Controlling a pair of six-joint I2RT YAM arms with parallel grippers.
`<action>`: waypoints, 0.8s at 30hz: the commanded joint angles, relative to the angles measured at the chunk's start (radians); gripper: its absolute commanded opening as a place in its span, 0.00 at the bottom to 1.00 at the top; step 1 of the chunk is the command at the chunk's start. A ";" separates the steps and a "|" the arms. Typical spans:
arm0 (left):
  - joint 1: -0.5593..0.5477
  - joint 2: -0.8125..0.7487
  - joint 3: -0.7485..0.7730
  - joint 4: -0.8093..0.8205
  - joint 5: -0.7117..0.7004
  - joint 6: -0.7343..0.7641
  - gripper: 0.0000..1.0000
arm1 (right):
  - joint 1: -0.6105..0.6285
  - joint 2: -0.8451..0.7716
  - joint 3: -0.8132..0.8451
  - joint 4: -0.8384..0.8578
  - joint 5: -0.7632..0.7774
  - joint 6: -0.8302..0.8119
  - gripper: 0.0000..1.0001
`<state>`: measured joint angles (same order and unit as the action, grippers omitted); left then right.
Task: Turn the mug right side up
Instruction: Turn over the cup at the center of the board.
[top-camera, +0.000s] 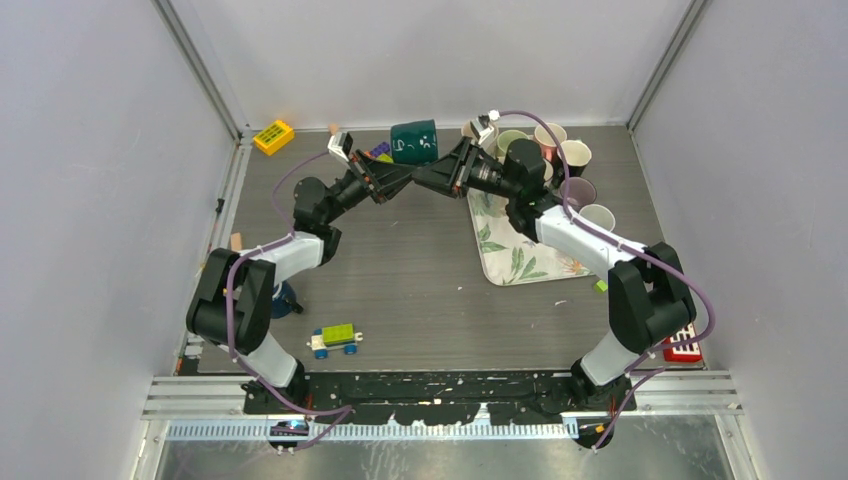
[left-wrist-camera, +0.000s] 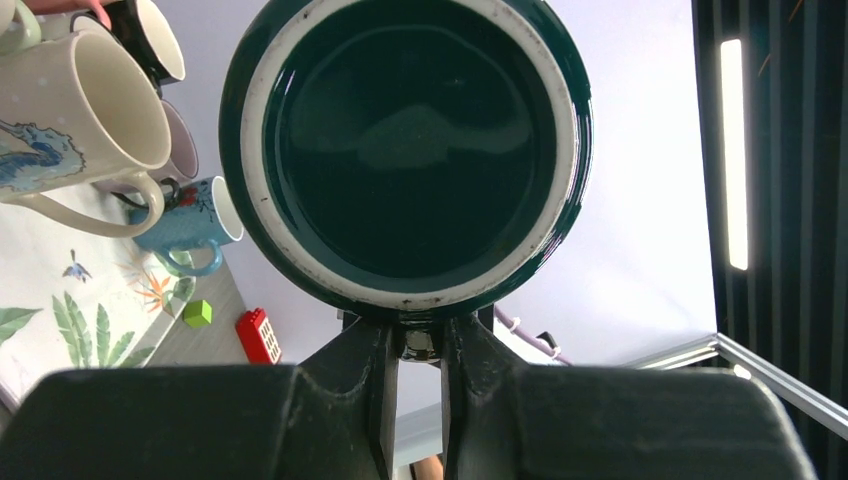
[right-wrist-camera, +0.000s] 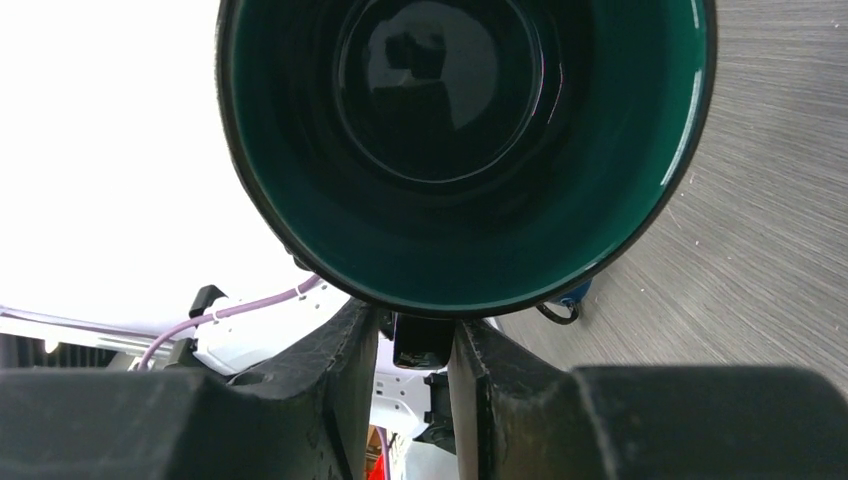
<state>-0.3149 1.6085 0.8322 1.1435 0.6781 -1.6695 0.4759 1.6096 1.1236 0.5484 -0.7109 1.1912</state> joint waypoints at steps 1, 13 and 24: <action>-0.013 -0.012 0.007 0.138 0.025 -0.005 0.00 | 0.005 -0.061 0.000 0.094 -0.018 0.000 0.37; -0.013 -0.012 0.001 0.136 0.034 -0.018 0.00 | 0.002 -0.072 -0.004 0.071 -0.018 -0.017 0.27; -0.013 -0.009 0.002 0.127 0.043 -0.019 0.00 | 0.002 -0.088 0.007 -0.032 -0.001 -0.089 0.01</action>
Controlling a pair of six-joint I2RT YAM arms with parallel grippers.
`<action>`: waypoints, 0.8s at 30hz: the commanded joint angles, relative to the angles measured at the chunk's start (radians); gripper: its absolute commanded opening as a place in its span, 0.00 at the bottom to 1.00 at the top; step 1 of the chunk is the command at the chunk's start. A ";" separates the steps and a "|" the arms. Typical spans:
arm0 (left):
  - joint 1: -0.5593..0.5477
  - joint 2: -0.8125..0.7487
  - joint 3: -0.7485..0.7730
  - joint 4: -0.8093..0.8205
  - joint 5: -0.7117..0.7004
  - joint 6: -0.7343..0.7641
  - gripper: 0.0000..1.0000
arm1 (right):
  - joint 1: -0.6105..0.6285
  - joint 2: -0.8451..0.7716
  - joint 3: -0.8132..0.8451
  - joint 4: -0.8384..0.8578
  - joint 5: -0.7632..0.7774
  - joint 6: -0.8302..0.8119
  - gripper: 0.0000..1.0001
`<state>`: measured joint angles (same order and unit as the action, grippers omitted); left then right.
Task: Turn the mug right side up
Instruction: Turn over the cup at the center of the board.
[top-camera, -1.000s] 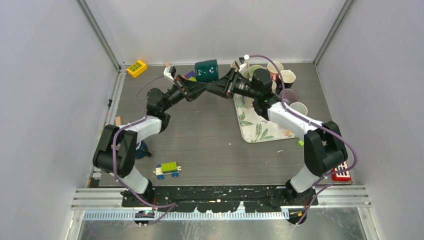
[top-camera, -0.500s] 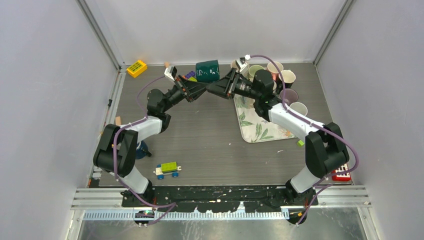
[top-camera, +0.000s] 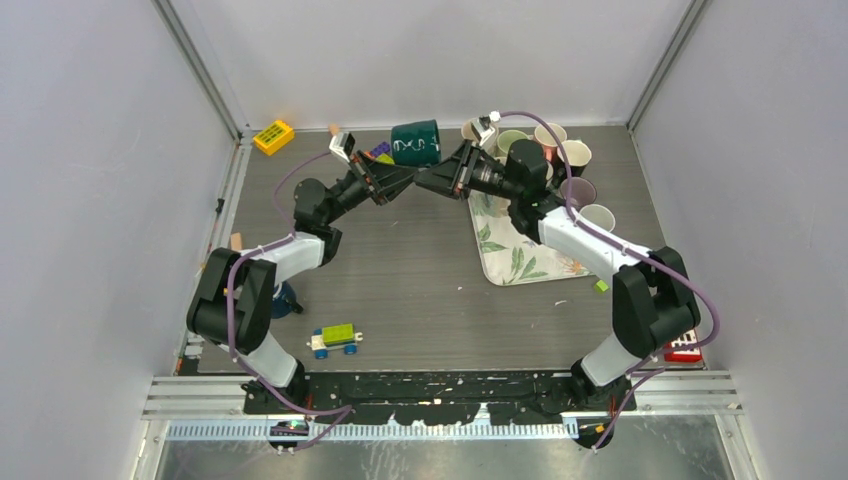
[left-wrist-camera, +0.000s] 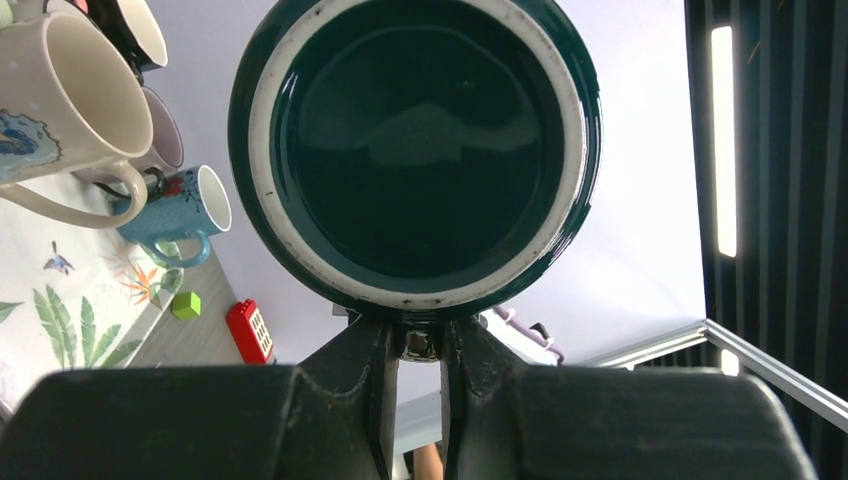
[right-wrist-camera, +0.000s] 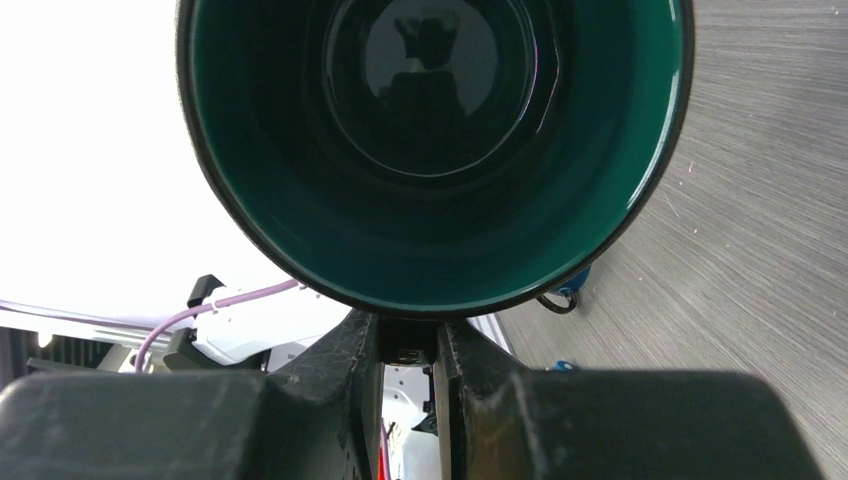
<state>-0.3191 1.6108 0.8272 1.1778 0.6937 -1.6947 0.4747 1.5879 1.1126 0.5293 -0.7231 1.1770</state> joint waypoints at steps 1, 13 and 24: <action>-0.009 -0.010 0.007 0.093 0.027 0.005 0.00 | 0.003 -0.070 0.017 -0.024 0.014 -0.084 0.01; -0.008 0.019 0.024 0.141 0.045 -0.055 0.00 | 0.001 -0.132 0.024 -0.213 0.028 -0.262 0.01; -0.008 0.019 0.018 0.043 0.068 -0.001 0.47 | 0.003 -0.149 0.048 -0.352 0.071 -0.341 0.01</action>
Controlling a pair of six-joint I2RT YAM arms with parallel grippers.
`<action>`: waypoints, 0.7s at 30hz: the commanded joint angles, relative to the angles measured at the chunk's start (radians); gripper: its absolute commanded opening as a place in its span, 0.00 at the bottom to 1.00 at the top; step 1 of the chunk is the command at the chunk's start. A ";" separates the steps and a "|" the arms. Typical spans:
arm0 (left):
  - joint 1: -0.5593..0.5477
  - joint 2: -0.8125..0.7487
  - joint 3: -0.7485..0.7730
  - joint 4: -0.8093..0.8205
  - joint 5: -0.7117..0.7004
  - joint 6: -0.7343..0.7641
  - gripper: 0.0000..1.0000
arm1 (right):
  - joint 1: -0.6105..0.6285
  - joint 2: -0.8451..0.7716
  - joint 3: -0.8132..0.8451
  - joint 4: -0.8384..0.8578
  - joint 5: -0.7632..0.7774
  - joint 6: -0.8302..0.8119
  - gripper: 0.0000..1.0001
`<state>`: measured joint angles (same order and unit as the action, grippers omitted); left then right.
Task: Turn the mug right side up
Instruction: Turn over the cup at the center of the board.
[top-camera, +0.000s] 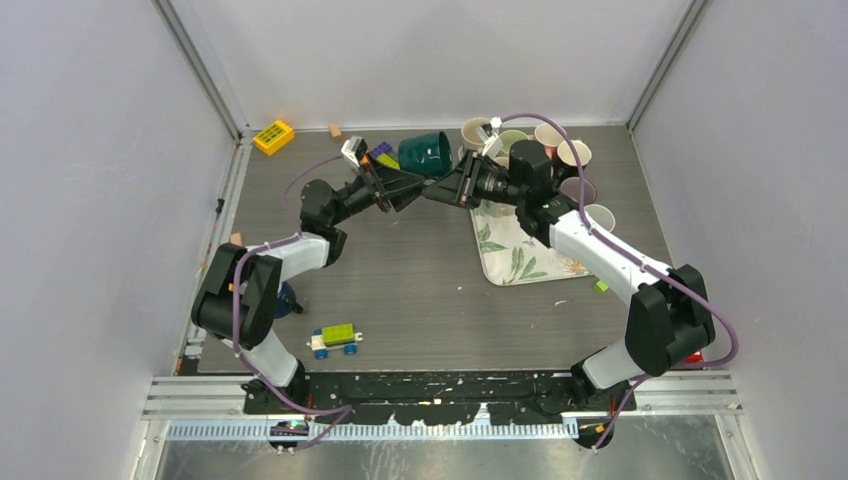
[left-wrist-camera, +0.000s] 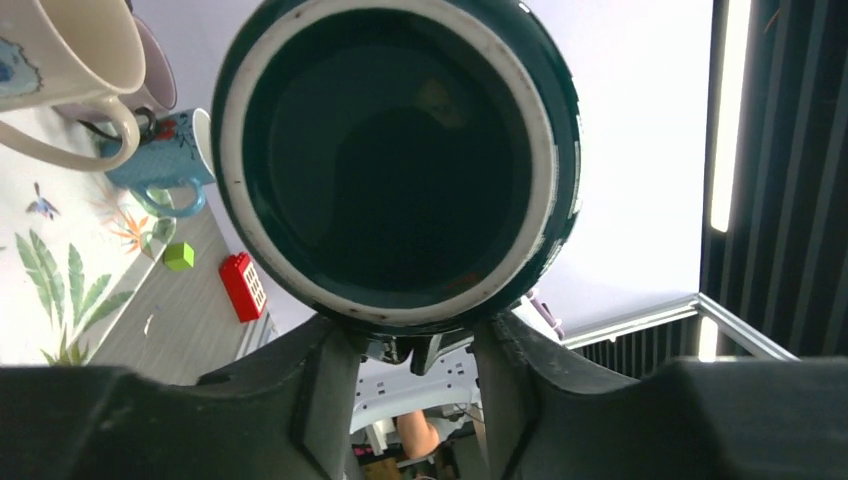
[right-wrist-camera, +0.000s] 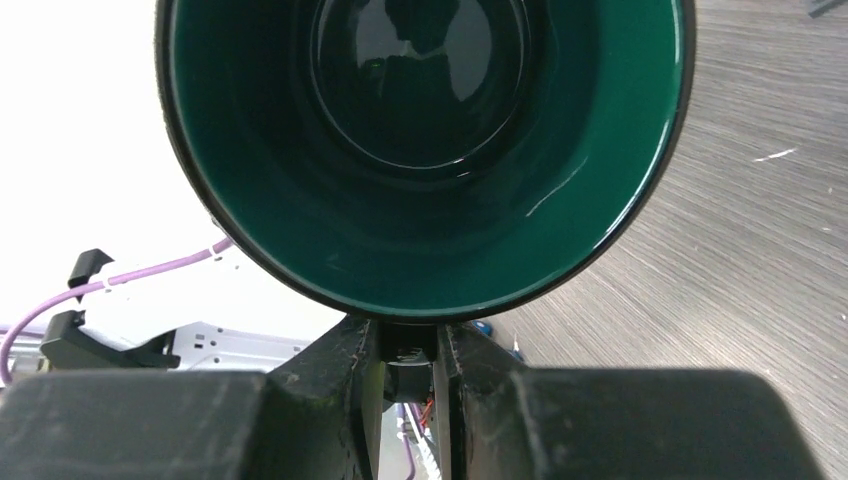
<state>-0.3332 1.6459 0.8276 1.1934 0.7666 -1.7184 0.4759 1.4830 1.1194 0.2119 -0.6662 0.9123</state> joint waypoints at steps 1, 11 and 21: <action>0.006 -0.016 0.015 0.021 -0.004 0.028 0.50 | 0.003 -0.045 0.040 -0.047 0.023 -0.085 0.01; -0.021 -0.076 0.008 -0.341 0.020 0.286 0.65 | 0.003 -0.082 0.043 -0.323 0.164 -0.200 0.01; -0.127 -0.043 0.010 -0.557 -0.011 0.477 0.73 | 0.008 -0.160 -0.011 -0.574 0.352 -0.311 0.01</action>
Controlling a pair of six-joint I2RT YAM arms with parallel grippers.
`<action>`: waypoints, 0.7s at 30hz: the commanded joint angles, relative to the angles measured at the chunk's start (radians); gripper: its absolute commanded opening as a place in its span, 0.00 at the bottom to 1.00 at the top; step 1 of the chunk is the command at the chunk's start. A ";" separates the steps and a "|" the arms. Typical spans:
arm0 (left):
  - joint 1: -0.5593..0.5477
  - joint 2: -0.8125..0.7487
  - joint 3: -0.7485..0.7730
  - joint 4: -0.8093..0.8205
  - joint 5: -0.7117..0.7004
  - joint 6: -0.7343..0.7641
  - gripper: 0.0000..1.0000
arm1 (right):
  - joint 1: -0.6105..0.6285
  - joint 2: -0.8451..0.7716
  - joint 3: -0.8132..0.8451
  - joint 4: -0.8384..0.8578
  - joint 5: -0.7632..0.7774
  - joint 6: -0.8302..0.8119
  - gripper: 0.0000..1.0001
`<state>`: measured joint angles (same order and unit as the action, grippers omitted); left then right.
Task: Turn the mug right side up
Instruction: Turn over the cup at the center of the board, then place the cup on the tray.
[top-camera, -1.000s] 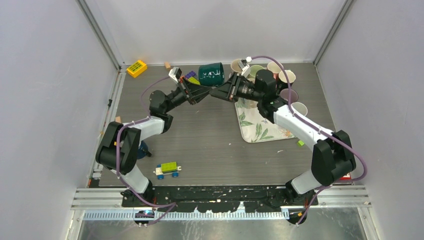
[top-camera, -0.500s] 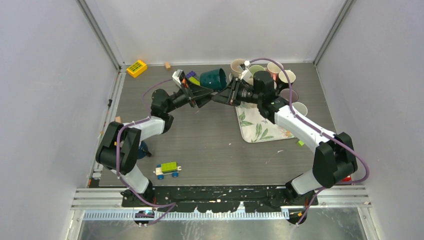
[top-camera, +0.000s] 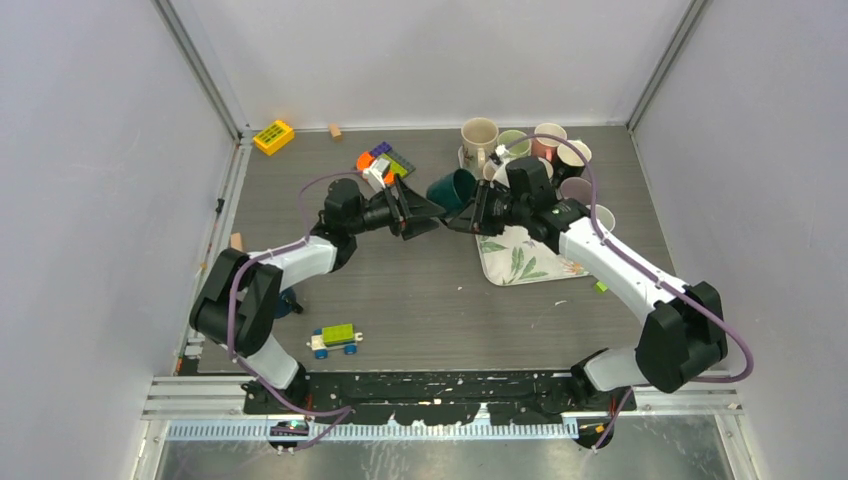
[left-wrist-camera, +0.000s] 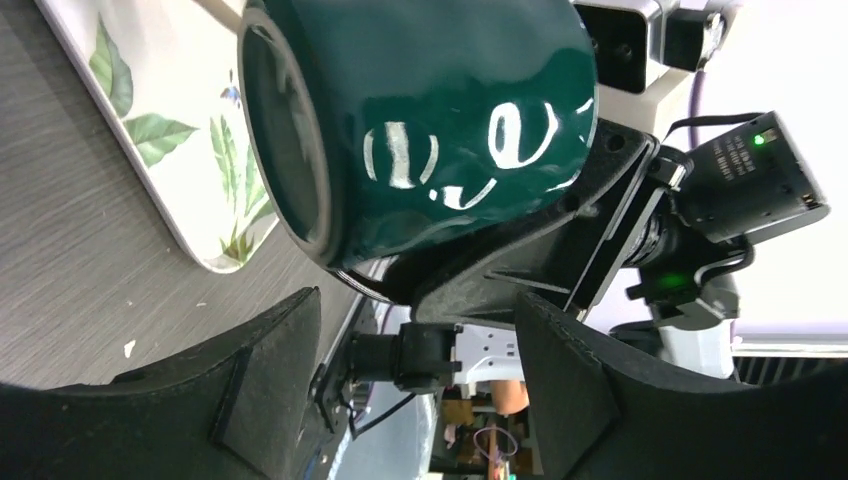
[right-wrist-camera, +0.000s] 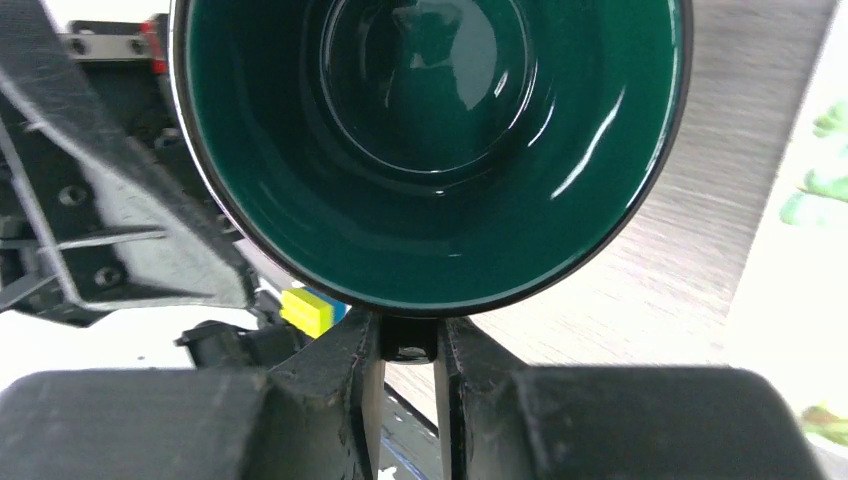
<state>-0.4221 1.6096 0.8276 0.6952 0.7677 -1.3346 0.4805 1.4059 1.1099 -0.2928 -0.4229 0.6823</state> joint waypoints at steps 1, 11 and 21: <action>-0.046 -0.001 0.010 -0.065 -0.015 0.100 0.73 | 0.004 -0.091 -0.004 -0.097 0.130 -0.091 0.01; -0.064 0.004 0.019 -0.132 -0.022 0.161 0.76 | 0.004 -0.184 -0.064 -0.319 0.313 -0.151 0.01; -0.064 -0.020 0.067 -0.244 -0.021 0.233 0.77 | 0.004 -0.261 -0.149 -0.425 0.521 -0.132 0.01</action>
<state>-0.4870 1.6176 0.8410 0.4969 0.7444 -1.1587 0.4816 1.1889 0.9661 -0.7250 -0.0284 0.5541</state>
